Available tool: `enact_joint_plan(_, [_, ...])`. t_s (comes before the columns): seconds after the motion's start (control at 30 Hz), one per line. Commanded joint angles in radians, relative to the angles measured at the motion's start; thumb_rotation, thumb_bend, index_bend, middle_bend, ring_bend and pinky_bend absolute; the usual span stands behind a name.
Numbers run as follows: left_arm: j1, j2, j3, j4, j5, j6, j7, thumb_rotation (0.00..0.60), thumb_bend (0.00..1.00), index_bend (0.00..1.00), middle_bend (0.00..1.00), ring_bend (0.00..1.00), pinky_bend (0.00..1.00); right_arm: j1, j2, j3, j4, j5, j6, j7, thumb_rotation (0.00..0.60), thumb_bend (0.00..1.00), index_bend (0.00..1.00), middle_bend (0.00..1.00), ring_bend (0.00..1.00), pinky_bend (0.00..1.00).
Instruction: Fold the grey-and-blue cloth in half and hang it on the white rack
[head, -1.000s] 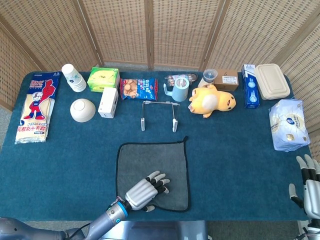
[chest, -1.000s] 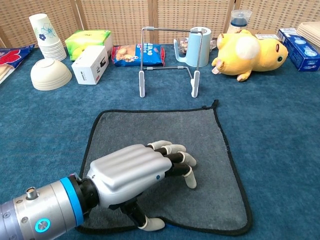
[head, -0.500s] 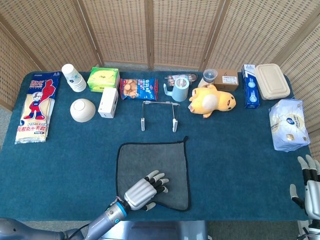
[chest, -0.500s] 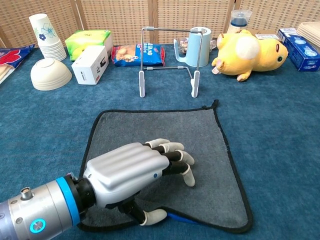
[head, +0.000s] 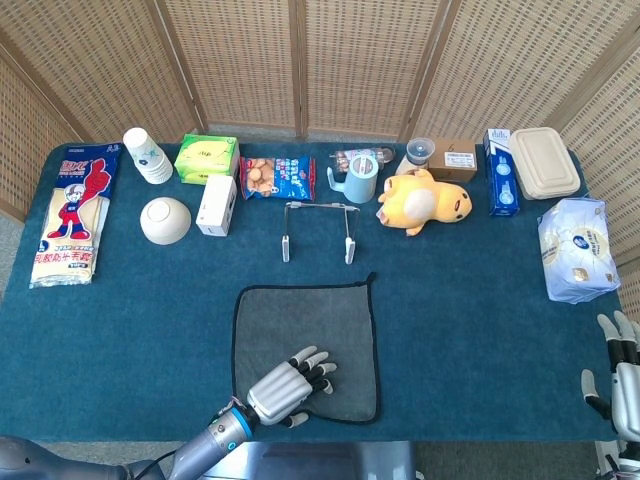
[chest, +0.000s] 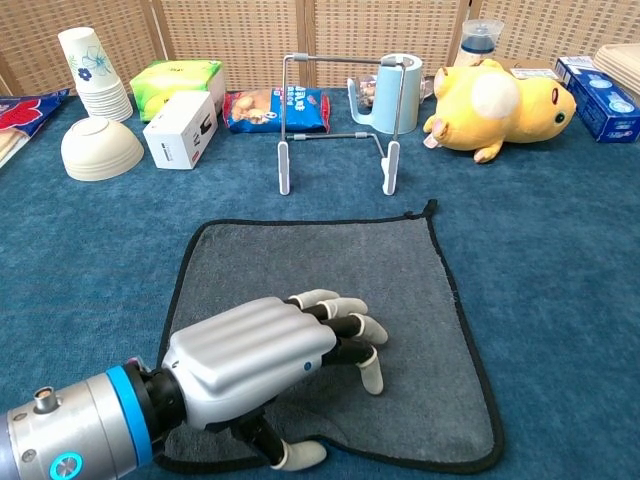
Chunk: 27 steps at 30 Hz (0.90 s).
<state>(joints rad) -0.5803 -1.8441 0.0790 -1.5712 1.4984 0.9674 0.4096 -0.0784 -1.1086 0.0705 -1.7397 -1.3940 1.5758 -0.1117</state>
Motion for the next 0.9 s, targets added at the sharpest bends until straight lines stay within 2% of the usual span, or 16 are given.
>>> enact_joint_plan(0.03, [0.004,0.001,0.003,-0.004,0.014,0.013,-0.020,0.600,0.28,0.29,0.15,0.04,0.02,-0.001,0.001,0.000,0.000,-0.001,0.001,0.000,0.600,0.42,0.00,0.00,0.00,0.00])
enact_joint_plan(0.33, [0.004,0.000,0.010,-0.001,0.022,0.010,-0.033,0.600,0.26,0.28,0.15,0.03,0.02,-0.002,0.000,0.001,0.002,-0.002,0.002,0.005,0.600,0.42,0.00,0.00,0.00,0.00])
enact_joint_plan(0.63, [0.008,-0.041,-0.005,0.061,0.016,0.017,0.015,0.600,0.27,0.29,0.16,0.03,0.02,-0.008,0.002,0.001,0.007,-0.001,0.004,0.019,0.600,0.42,0.00,0.00,0.00,0.00])
enact_joint_plan(0.9, [0.009,-0.046,-0.014,0.064,0.018,0.025,0.006,0.600,0.38,0.33,0.18,0.03,0.03,-0.010,0.001,0.001,0.010,0.002,0.003,0.021,0.600,0.42,0.00,0.00,0.00,0.00])
